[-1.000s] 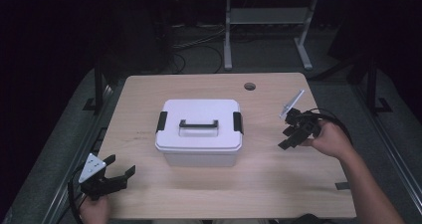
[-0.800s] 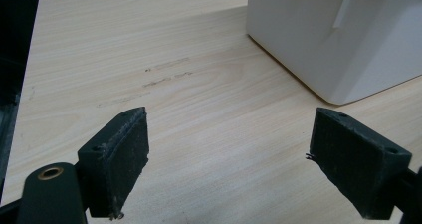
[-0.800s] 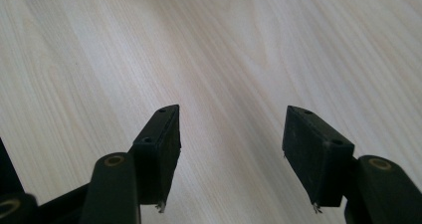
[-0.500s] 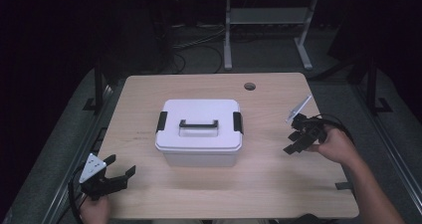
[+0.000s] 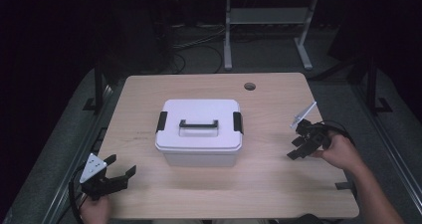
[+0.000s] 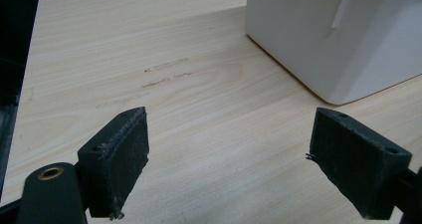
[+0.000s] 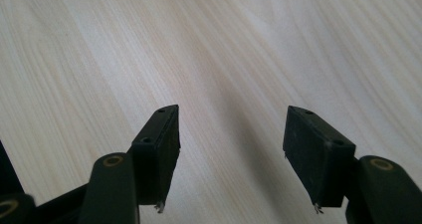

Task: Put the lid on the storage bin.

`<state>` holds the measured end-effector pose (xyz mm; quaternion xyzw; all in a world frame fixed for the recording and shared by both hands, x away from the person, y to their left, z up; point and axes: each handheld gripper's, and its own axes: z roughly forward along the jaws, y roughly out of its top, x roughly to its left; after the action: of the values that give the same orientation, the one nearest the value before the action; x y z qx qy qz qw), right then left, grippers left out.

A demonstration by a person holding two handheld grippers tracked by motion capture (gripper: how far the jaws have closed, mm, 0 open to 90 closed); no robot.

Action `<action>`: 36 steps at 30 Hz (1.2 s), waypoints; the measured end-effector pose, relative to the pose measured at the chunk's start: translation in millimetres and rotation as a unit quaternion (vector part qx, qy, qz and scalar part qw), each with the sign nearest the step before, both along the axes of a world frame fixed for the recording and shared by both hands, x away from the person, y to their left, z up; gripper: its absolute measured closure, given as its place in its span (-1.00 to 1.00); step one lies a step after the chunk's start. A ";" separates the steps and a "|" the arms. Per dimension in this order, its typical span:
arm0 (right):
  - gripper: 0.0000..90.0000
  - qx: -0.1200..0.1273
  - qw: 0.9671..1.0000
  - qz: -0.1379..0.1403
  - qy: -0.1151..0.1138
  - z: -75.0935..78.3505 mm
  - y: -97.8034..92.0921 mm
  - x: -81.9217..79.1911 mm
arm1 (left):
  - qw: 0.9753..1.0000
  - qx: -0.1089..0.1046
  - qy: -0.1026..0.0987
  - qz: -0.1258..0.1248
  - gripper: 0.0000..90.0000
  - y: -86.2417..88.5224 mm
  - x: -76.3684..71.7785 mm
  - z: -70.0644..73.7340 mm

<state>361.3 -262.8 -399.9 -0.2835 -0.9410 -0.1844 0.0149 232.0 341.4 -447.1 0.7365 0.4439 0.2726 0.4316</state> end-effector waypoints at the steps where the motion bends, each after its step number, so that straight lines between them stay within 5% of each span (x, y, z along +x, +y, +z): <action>1: -0.14 0.000 1.000 -0.002 0.002 -0.7 -0.3 -1.0 | 1.000 0.000 0.000 0.000 -0.67 -0.1 0.0 0.0; 36: -0.16 0.029 0.999 -0.028 0.007 -20.9 -32.0 -34.7 | 1.000 0.002 -0.001 0.000 -0.67 -0.5 -0.3 0.1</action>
<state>326.6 -294.8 -420.8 -0.3107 -0.9267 -0.2101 0.0249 231.7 340.9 -446.9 0.7370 0.4433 0.2738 0.4305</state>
